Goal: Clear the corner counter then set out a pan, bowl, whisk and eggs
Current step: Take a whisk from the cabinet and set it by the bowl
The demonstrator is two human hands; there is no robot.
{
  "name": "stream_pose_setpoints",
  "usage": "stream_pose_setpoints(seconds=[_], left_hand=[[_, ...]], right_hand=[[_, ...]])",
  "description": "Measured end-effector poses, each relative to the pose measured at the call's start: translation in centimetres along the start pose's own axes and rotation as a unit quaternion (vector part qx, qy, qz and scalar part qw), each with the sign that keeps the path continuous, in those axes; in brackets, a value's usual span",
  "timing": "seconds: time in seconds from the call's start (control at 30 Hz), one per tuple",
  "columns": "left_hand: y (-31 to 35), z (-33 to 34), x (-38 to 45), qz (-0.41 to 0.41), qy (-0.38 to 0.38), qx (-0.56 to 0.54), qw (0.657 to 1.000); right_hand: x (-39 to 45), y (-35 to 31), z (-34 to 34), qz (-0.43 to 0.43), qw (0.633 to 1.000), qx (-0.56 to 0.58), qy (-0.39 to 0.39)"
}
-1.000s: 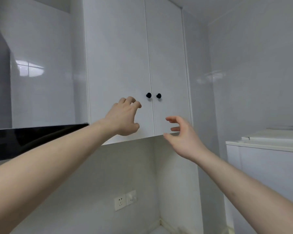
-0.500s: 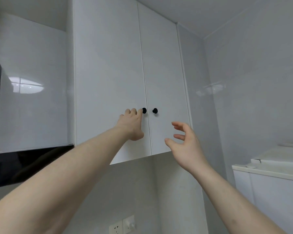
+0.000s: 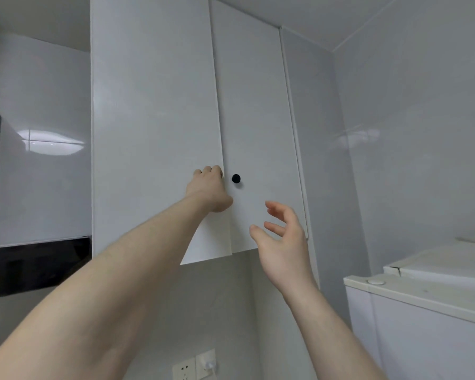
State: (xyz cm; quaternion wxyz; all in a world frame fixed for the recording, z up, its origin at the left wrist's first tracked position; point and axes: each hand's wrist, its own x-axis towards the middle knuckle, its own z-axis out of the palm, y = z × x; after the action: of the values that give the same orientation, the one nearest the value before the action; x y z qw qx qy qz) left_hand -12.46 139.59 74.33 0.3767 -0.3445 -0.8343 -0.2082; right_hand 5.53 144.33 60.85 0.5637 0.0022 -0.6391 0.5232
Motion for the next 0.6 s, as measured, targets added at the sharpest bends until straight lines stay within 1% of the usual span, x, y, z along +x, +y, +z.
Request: stream_pose_setpoints(seconds=[0.1, 0.17, 0.27, 0.4, 0.5, 0.6], left_hand=[[1.3, -1.3, -1.8, 0.023, 0.033, -0.022, 0.999], [1.7, -2.4, -3.3, 0.041, 0.060, -0.060, 0.996], [2.2, -4.8, -5.9, 0.072, 0.098, -0.139, 0.983], [2.4, -8.9, -9.9, 0.085, 0.141, -0.224, 0.960], [1.7, -11.8, -12.8, 0.099, 0.205, -0.243, 0.943], [-0.2, -14.7, -15.3, 0.096, 0.257, -0.229, 0.934]], right_hand=[[-0.2, 0.1, -0.1, -0.005, 1.000, 0.022, 0.003], [-0.4, 0.0, -0.3, -0.018, 0.999, 0.045, 0.015], [-0.7, -0.3, -0.5, -0.039, 0.995, 0.086, 0.040], [-0.4, -0.6, 0.2, -0.028, 0.991, 0.129, 0.034], [-0.2, -0.4, 1.1, -0.012, 0.990, 0.138, 0.019], [-0.2, -0.1, 2.4, 0.000, 0.989, 0.145, 0.004]])
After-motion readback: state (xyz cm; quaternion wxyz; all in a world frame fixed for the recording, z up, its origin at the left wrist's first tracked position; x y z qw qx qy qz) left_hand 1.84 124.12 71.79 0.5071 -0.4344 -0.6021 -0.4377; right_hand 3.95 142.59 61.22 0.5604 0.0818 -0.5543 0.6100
